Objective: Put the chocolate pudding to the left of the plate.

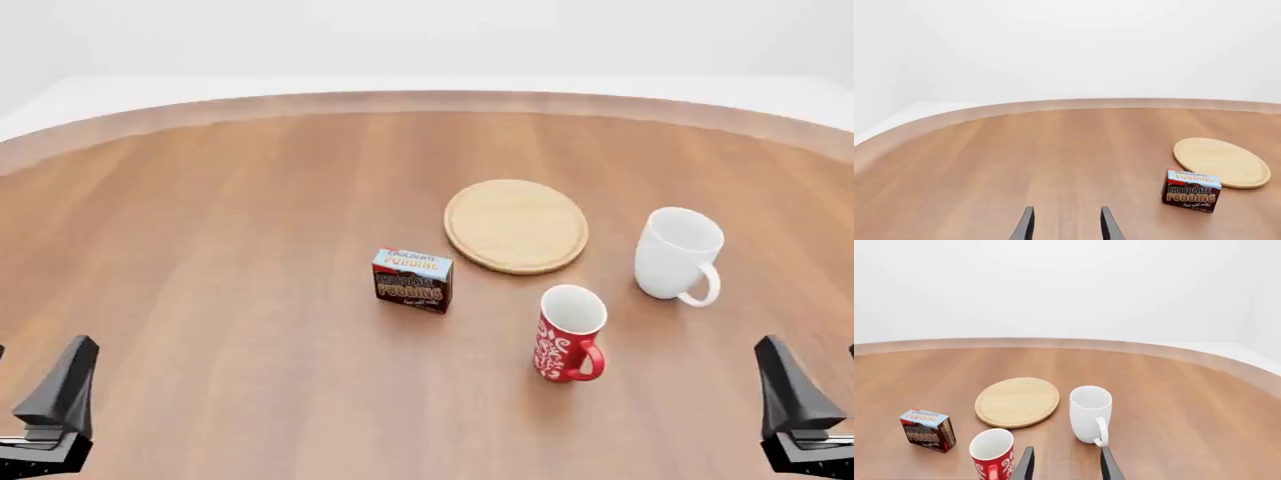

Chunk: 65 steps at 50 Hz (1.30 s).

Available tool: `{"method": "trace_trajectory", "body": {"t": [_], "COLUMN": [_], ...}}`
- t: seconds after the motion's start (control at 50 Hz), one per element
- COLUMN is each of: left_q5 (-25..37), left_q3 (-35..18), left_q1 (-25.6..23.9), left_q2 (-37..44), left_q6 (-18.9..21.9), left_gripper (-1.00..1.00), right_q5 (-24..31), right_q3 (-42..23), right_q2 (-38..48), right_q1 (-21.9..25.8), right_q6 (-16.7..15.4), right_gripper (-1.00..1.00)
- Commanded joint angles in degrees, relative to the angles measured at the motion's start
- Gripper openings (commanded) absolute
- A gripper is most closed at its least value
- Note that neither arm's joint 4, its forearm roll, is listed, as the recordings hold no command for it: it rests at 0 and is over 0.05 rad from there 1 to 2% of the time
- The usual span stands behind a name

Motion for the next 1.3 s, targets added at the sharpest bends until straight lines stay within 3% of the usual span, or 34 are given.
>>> {"method": "trace_trajectory", "body": {"t": [0.02,0.14,0.32,0.36,0.46,0.56,0.6,0.62,0.66,0.72,0.74,0.78,0.84,0.88,0.96,1.06,1.12,1.14,1.3], "left_q5": [0.00,0.00,0.00,0.00,0.00,0.00,0.00,0.00,0.00,0.00,0.00,0.00,0.00,0.00,0.00,0.00,0.00,0.00,0.00], "left_q3": [0.00,0.00,0.00,0.00,0.00,0.00,0.00,0.00,0.00,0.00,0.00,0.00,0.00,0.00,0.00,0.00,0.00,0.00,0.00], "left_q1": [0.00,0.00,0.00,0.00,0.00,0.00,0.00,0.00,0.00,0.00,0.00,0.00,0.00,0.00,0.00,0.00,0.00,0.00,0.00], "left_q2": [0.00,0.00,0.00,0.00,0.00,0.00,0.00,0.00,0.00,0.00,0.00,0.00,0.00,0.00,0.00,0.00,0.00,0.00,0.00], "left_q6": [0.00,0.00,0.00,0.00,0.00,0.00,0.00,0.00,0.00,0.00,0.00,0.00,0.00,0.00,0.00,0.00,0.00,0.00,0.00], "left_gripper": [1.00,1.00,1.00,1.00,1.00,1.00,1.00,1.00,1.00,1.00,1.00,1.00,1.00,1.00,1.00,1.00,1.00,1.00,1.00], "right_q5": [0.40,-0.66,2.78,4.88,4.01,5.40,7.61,9.69,12.80,16.48,18.06,19.19,20.67,21.62,23.36,27.67,29.02,29.38,31.97], "right_q3": [-0.19,-0.21,-6.71,-10.95,-19.89,-30.75,-35.54,-40.03,-45.13,-51.36,-54.42,-57.03,-60.44,-62.47,-67.16,-73.39,-75.11,-75.49,-79.53], "right_q2": [0.07,-0.12,-0.05,0.57,7.07,16.92,20.27,23.04,26.46,30.65,33.35,35.47,39.58,41.96,47.58,54.48,57.39,59.36,66.57], "right_q1": [0.18,0.79,1.89,3.96,6.14,8.31,9.48,11.84,14.13,17.67,19.21,19.62,21.42,21.21,22.04,21.83,23.24,23.64,24.14], "right_q6": [-0.36,-3.49,-2.94,-3.10,-5.73,-5.15,-2.37,-5.24,-5.43,-8.24,-12.04,-12.62,-16.67,-16.75,-19.84,-20.12,-22.57,-24.90,-24.93], "right_gripper": [1.00,1.00,1.00,1.00,1.00,1.00,1.00,1.00,1.00,1.00,1.00,1.00,1.00,1.00,1.00,1.00,1.00,1.00,1.00]}}
